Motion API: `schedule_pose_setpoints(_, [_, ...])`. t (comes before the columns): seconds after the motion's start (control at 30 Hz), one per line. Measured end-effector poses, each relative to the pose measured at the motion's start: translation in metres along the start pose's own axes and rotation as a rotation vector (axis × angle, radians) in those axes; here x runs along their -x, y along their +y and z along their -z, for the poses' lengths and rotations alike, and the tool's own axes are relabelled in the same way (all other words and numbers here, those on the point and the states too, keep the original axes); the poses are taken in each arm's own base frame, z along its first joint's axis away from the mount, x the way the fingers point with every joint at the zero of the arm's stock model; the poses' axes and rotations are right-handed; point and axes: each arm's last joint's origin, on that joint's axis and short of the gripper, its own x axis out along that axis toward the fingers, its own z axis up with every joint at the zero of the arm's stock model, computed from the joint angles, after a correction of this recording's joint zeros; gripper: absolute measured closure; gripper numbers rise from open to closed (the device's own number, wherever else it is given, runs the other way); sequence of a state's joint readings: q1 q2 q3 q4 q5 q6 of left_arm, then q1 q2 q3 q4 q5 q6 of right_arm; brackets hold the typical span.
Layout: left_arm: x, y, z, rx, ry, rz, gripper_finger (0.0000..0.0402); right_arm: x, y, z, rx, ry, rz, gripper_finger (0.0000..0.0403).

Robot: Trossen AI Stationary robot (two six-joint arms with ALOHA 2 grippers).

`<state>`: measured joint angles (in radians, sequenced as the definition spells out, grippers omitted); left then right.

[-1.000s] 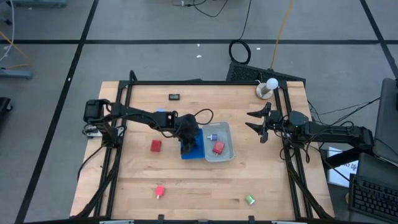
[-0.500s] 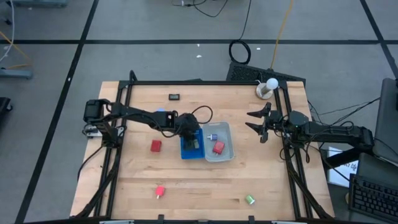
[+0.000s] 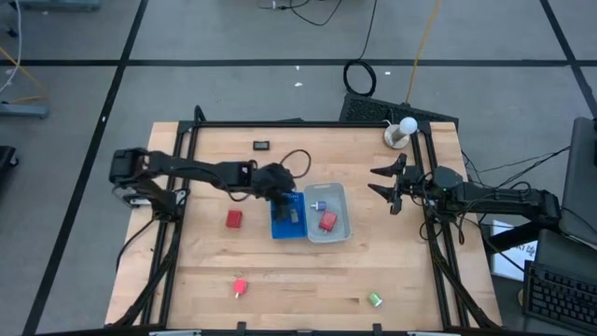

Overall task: Pick & Place Office items
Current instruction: Put the green charger adapter into the gray bin

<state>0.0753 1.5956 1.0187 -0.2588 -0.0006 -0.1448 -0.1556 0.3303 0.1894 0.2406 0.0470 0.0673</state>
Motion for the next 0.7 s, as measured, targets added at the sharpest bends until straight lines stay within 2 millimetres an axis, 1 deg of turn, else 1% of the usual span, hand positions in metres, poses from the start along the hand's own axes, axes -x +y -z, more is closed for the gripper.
schedule_pose_setpoints(0.1, [0.031, -0.001, -0.008, -0.005, -0.065, 0.010, 0.0256, 0.000, 0.000, 0.000, 0.000, 0.001, 0.000, 0.0181])
schedule_pose_setpoints(0.23, [0.079, -0.003, -0.014, -0.032, -0.165, 0.025, 0.0256, 0.000, 0.000, 0.001, 0.000, 0.008, 0.001, 0.0181])
schedule_pose_setpoints(0.33, [0.115, -0.005, -0.013, -0.075, -0.237, 0.035, 0.0256, 0.000, 0.000, 0.001, 0.000, 0.009, 0.001, 0.0181])
schedule_pose_setpoints(0.43, [0.145, -0.011, -0.007, -0.151, -0.293, 0.056, 0.0256, 0.000, 0.000, 0.001, -0.005, 0.009, 0.001, 0.0181])
schedule_pose_setpoints(0.53, [0.168, -0.019, -0.001, -0.220, -0.347, 0.088, 0.0256, 0.000, 0.000, 0.001, -0.007, 0.009, 0.001, 0.0181])
schedule_pose_setpoints(0.6, [0.180, -0.023, 0.008, -0.267, -0.380, 0.111, 0.0256, 0.000, 0.000, 0.001, -0.007, 0.010, 0.001, 0.0181])
schedule_pose_setpoints(0.7, [0.187, -0.024, 0.028, -0.314, -0.425, 0.136, 0.0256, 0.000, 0.000, 0.001, -0.007, 0.010, 0.001, 0.0181])
